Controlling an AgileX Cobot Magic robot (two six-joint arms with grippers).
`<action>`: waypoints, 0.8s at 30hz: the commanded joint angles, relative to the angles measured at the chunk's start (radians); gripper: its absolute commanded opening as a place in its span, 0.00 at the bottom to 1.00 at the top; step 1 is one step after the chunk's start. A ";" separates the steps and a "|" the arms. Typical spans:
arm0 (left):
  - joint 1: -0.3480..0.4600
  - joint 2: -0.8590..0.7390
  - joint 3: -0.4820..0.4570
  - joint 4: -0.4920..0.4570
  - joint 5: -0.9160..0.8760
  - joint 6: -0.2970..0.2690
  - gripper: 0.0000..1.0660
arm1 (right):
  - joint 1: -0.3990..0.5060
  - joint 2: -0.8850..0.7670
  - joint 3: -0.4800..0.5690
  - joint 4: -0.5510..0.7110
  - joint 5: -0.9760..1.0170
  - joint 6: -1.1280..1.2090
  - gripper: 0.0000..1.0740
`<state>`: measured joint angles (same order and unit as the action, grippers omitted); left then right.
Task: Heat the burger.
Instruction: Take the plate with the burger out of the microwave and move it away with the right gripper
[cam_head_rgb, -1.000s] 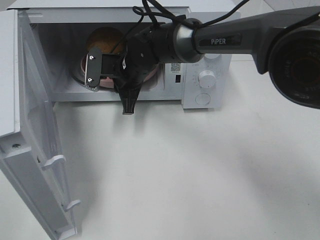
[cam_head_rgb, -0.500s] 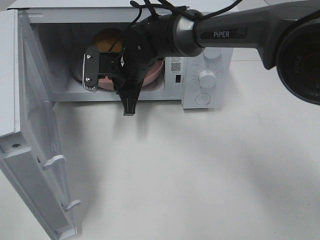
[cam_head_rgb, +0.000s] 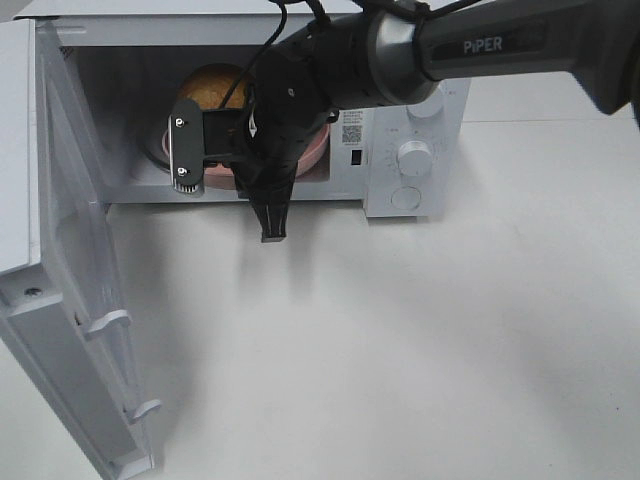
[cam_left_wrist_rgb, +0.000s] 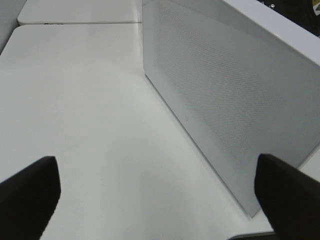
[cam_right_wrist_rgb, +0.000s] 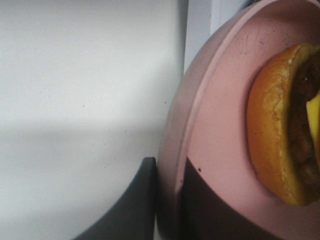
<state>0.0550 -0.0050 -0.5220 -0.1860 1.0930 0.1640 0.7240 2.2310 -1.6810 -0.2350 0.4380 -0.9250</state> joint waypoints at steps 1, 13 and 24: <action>0.002 -0.019 0.001 0.000 -0.014 -0.009 0.92 | -0.009 -0.092 0.091 -0.072 -0.089 0.002 0.00; 0.002 -0.019 0.001 0.000 -0.014 -0.009 0.92 | -0.009 -0.223 0.287 -0.100 -0.240 0.001 0.00; 0.002 -0.019 0.001 0.000 -0.014 -0.009 0.92 | -0.009 -0.346 0.498 -0.098 -0.374 -0.047 0.00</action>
<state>0.0550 -0.0050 -0.5220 -0.1860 1.0930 0.1640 0.7290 1.9430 -1.2230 -0.3320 0.1270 -0.9860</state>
